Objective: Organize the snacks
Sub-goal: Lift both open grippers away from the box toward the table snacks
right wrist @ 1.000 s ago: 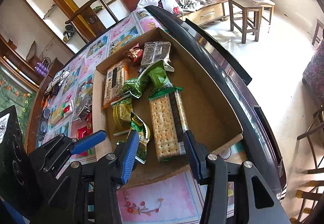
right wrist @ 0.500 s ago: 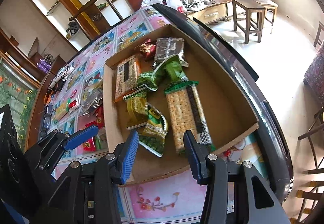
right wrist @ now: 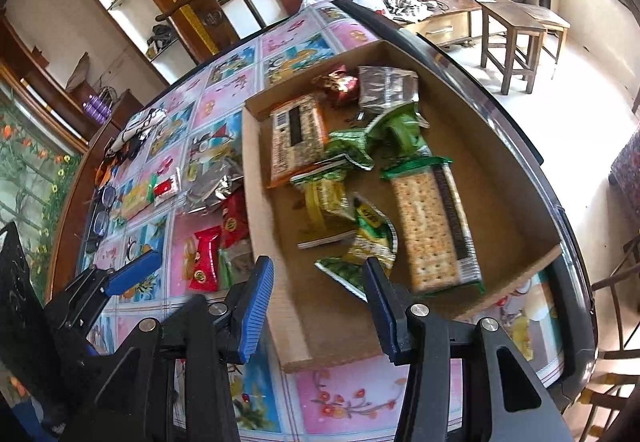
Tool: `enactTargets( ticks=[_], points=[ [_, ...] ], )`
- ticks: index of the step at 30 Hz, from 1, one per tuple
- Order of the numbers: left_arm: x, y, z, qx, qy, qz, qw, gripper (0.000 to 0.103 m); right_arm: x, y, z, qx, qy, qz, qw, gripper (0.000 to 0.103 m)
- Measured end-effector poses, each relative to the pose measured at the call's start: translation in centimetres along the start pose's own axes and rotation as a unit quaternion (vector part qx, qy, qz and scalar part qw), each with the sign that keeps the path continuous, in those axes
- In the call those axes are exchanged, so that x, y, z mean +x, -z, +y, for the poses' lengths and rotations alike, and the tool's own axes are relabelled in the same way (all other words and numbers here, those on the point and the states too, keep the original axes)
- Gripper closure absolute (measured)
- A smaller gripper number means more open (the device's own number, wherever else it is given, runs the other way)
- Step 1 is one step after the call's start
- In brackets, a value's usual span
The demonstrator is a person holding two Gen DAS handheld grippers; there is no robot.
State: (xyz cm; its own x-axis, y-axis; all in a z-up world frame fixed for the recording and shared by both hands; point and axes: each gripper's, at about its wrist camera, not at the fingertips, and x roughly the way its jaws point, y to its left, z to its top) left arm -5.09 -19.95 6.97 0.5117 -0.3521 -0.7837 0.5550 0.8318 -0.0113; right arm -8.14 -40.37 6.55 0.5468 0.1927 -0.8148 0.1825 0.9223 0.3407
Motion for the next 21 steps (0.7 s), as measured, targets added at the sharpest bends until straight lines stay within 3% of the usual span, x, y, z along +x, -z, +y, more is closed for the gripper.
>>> enactTargets(
  ticks=[5,10,14,21],
  points=[
    [0.3,3.7,6.1,-0.090,-0.034,0.024,0.9951,0.039,0.3,-0.2,1.5,-0.016,-0.002,-0.002,1.000,0.053],
    [0.8,6.9,11.1,-0.169,-0.057,0.042,0.9831,0.039,0.9,-0.5,3.3,-0.037,-0.013,0.001,0.999,0.053],
    [0.3,7.8,12.3,-0.176,-0.071,0.027,0.9815,0.037,2.1,-0.9,5.7,-0.076,-0.029,0.016,0.997,0.053],
    [0.5,8.2,12.2,-0.160,-0.071,0.026,0.9843,0.020,6.2,-3.1,9.6,-0.138,-0.023,0.054,0.989,0.053]
  ],
)
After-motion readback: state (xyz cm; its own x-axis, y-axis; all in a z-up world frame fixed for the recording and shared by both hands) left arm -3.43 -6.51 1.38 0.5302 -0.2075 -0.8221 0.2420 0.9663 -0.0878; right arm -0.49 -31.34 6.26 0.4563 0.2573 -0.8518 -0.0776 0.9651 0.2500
